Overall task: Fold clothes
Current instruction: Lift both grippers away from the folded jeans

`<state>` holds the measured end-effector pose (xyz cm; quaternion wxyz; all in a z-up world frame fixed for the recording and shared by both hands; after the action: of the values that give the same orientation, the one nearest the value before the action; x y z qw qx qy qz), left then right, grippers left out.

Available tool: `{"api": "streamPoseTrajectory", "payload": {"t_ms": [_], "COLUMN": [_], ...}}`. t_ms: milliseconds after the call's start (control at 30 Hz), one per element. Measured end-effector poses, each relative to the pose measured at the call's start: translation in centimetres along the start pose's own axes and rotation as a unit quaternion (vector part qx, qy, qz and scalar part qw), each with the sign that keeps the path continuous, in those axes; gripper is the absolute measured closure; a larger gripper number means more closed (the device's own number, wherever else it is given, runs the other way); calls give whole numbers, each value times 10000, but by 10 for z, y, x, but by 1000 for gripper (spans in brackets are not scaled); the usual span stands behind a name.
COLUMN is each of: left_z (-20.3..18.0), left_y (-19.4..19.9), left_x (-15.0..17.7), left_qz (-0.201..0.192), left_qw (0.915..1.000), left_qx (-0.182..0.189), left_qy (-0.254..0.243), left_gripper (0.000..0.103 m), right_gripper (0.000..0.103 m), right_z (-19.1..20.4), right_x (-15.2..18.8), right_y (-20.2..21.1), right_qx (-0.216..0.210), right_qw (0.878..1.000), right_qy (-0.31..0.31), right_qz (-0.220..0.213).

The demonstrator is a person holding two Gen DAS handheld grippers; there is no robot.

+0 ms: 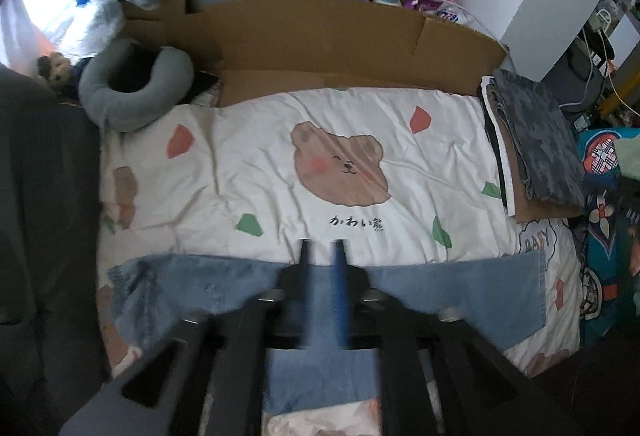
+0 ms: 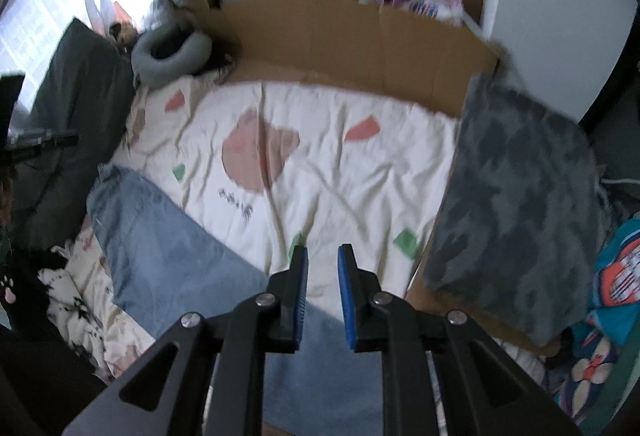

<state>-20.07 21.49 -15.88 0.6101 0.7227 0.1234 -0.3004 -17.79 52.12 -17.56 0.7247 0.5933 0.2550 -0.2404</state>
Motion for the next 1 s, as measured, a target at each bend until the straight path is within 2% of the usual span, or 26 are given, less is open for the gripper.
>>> {"api": "streamPoseTrajectory", "payload": {"t_ms": [67,267,533,700,867,1000], "left_z": [5,21,33,43,52,62], "left_y": [19,58,103,124,135,138], "left_x": [-1,7,28,40,56,69], "left_qz": [-78,-73,-15,-58,-97,-63], "left_qw": [9999,9994,9986,9972,9961,9936], "left_qx": [-77,-175,-302,-366,-479,-534], "left_qy": [16,272,443,651,738,998], "left_gripper": [30,30,30,30,30,30], "right_gripper": [88,87,81,73,73,73], "right_z": [-2,-10,-11,-22,-47,-72], "right_x": [-19,-80,-122,-131,-125,-112], "right_y": [18,80,142,175,200,211], "right_qx": [19,68,-38,1,198,321], "right_qw": [9998,9976,9955,9941,9924,9920], "right_qy": [1,40,134,93,-9,-118], "right_qz": [-174,-683,-933,-1081,-1218,-1216]}}
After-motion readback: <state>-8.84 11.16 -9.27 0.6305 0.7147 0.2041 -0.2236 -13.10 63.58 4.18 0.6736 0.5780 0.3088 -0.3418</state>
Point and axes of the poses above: each gripper's, at about its wrist camera, not at the fingertips, and y roughly against the way its jaws point, z to its left, x to its underside, the point moved 8 cm from there along -y, roughly the way its jaws point, and after that the axes turned 14 degrees about -z, right-handed, at the moved point
